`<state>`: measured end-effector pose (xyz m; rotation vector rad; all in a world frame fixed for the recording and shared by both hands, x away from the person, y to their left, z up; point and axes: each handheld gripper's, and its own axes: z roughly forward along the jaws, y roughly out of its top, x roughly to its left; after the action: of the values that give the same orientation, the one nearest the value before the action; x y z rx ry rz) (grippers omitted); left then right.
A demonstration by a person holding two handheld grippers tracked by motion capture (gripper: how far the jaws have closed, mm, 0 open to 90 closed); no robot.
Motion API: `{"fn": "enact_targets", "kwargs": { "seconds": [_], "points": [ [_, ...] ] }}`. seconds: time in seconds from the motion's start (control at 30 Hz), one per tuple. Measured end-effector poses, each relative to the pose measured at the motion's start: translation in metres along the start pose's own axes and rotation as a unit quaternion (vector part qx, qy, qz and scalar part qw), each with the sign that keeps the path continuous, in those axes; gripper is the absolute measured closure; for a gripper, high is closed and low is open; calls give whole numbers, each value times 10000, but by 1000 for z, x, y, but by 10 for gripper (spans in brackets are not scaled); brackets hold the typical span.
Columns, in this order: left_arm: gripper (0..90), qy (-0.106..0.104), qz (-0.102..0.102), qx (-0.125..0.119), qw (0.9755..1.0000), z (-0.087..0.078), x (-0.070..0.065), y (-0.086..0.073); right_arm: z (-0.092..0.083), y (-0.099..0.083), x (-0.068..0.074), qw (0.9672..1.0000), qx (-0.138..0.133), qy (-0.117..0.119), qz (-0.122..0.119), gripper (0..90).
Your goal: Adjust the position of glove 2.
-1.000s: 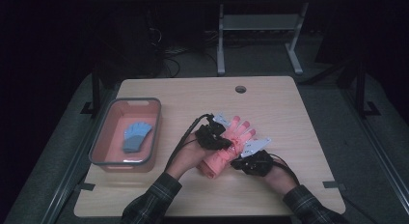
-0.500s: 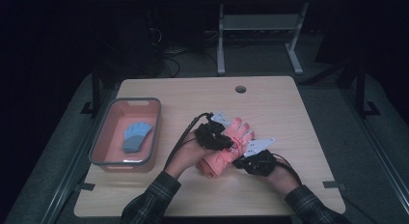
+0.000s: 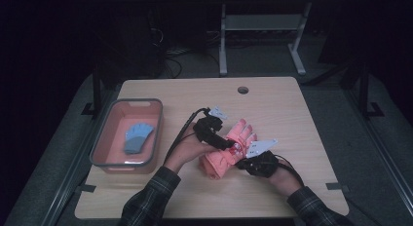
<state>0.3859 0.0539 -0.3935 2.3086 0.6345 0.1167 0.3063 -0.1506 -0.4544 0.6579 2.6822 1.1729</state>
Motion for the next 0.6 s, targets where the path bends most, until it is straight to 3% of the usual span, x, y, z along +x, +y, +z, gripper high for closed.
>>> {"fn": "enact_targets", "kwargs": {
  "seconds": [0.2, 0.3, 0.47, 0.6],
  "points": [
    [129, -246, -390, 144, 9988, 17, 11, -8, 2, 0, 1, 10000, 42, 0, -30, 898],
    [127, -364, -425, 253, 9981, 23, 18, -15, 3, 0, 1, 10000, 61, -6, -53, 898],
    [128, -705, -689, 326, 9946, 35, 26, -27, 5, 0, -1, 9998, 142, -30, -113, 898],
    [130, -970, -726, 387, 9919, 44, 30, -33, 5, -1, -1, 9997, 203, -27, -131, 898]
  ]
}}
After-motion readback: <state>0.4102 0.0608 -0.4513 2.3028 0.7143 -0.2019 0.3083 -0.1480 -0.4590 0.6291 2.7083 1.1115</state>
